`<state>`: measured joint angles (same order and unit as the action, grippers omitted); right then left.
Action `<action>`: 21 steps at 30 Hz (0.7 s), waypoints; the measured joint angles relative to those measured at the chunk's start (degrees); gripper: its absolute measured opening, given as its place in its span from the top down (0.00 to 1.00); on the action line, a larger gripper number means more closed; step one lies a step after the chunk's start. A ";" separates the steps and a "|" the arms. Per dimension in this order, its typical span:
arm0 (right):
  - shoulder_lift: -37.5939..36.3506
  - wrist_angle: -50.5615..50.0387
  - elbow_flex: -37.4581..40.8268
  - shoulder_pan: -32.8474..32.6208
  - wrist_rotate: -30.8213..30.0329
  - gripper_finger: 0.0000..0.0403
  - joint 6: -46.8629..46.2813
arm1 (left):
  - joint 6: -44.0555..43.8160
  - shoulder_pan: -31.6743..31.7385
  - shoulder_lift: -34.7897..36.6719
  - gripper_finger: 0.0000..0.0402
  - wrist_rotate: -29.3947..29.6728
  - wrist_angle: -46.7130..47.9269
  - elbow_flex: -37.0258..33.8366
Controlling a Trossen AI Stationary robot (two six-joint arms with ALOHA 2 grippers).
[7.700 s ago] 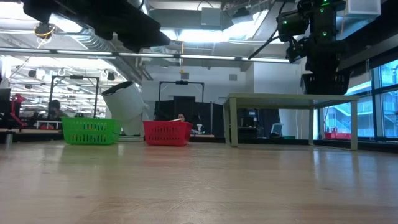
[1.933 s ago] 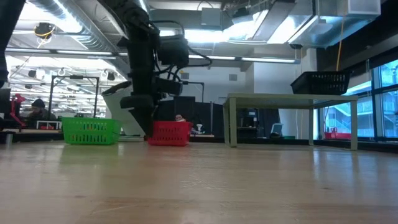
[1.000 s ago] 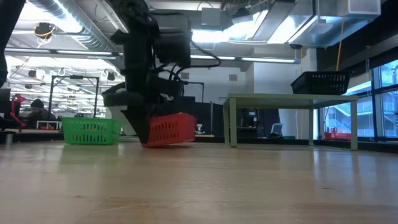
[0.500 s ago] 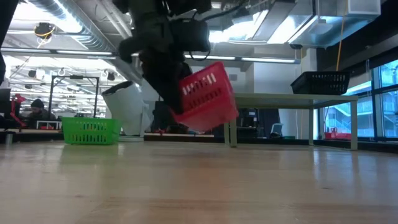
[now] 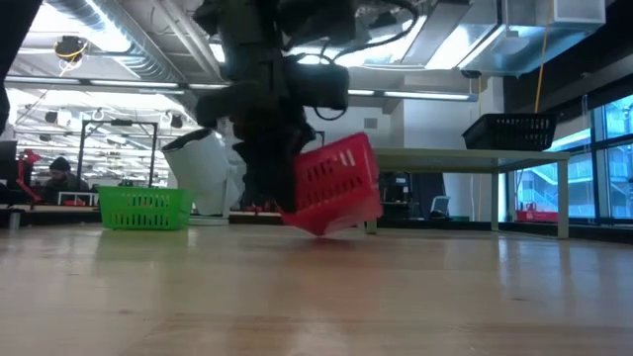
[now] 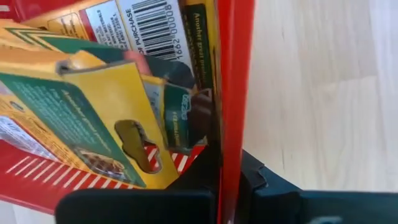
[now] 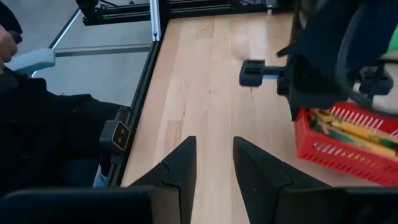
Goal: Pick & Place Office Desk Supplies
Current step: Put the red basket on the shelf
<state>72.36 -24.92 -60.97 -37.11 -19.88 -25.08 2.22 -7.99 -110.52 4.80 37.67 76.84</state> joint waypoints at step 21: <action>0.00 -0.66 0.00 -0.49 1.49 0.73 -3.29 | 0.06 -4.97 -10.91 0.89 3.75 16.49 18.16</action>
<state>72.36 -25.58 -60.97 -37.60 -18.39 -28.37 2.28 -12.96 -121.43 8.55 54.16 95.00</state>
